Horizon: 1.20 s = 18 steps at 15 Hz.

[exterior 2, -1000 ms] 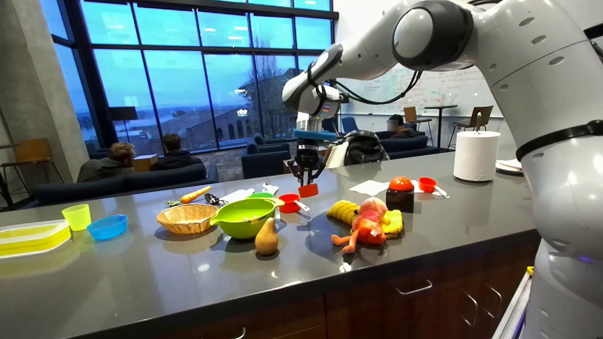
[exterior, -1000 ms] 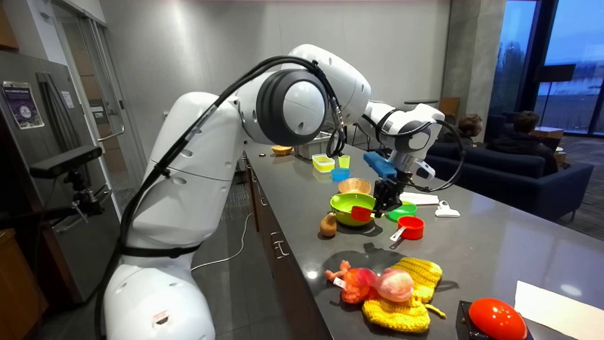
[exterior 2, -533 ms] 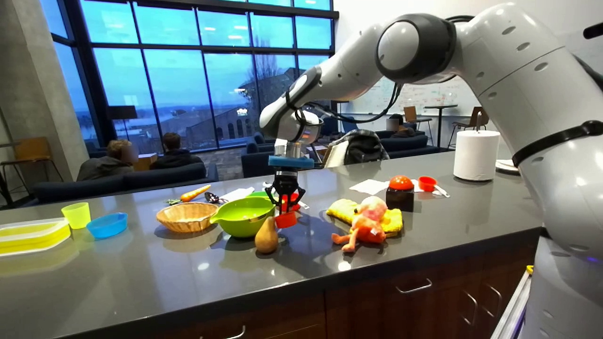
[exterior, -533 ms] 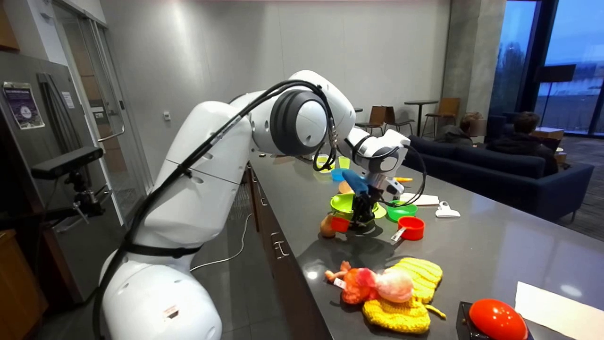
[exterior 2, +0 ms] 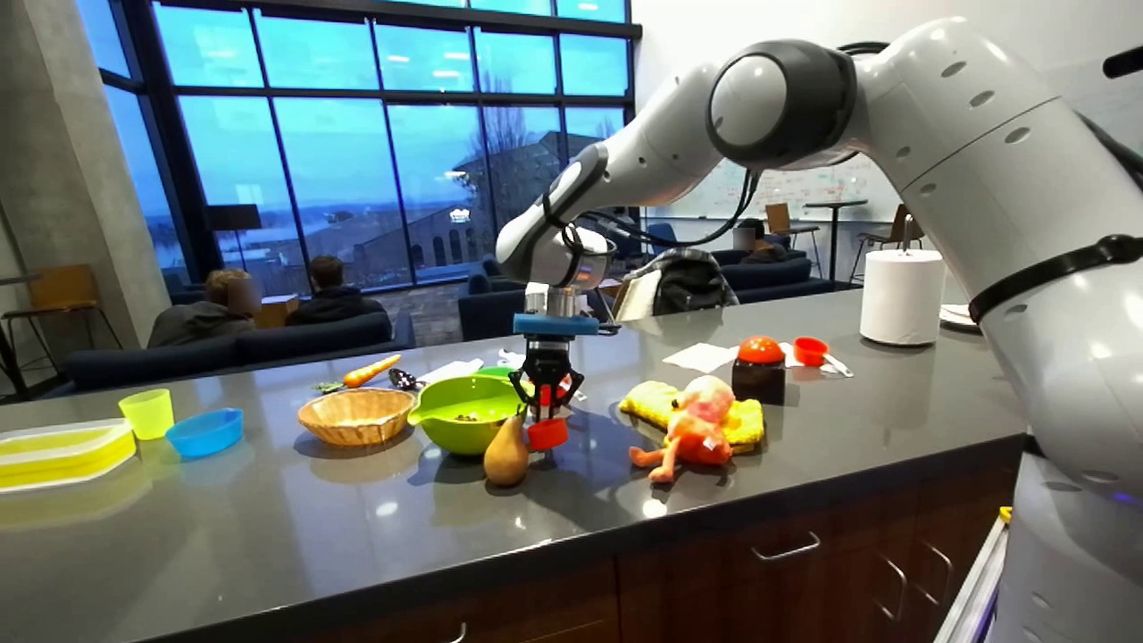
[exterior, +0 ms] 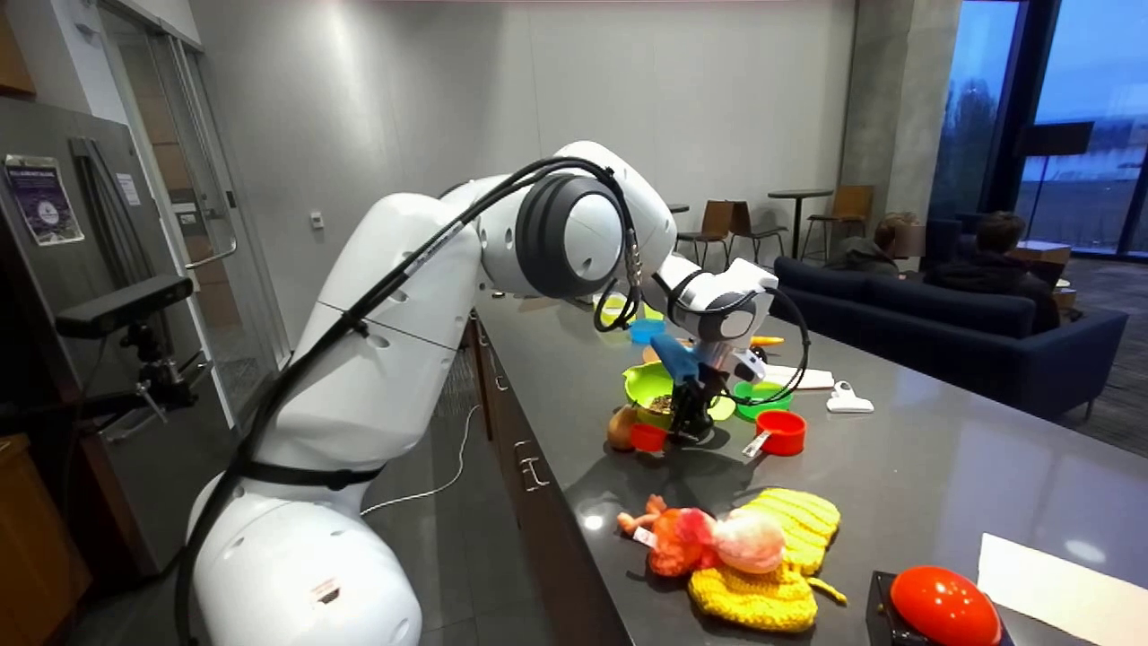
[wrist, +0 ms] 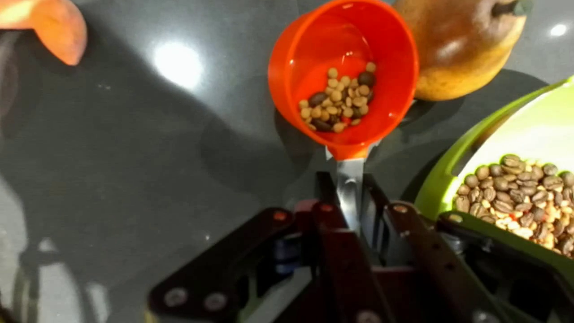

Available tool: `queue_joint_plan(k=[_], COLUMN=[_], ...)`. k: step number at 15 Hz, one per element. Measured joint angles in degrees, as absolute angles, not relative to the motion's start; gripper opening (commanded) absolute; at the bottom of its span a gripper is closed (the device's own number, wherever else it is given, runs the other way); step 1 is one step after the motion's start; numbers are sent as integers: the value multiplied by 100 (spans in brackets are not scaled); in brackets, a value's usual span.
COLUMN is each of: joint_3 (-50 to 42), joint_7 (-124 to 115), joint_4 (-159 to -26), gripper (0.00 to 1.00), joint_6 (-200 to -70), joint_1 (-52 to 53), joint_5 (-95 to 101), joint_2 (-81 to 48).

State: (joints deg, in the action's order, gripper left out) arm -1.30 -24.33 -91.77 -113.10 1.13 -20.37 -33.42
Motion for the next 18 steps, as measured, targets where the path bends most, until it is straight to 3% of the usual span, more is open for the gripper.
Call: queue_joint_plan(k=[9, 18], joint_3=[-147, -175], joint_7=[-2540, -2866], joint_4=[-8936, -7687], gripper=[4, 4], joint_6=[-11385, -10305], joint_1=[260, 577], joint_5=[-1322, -291], joint_2=[-3095, -3227])
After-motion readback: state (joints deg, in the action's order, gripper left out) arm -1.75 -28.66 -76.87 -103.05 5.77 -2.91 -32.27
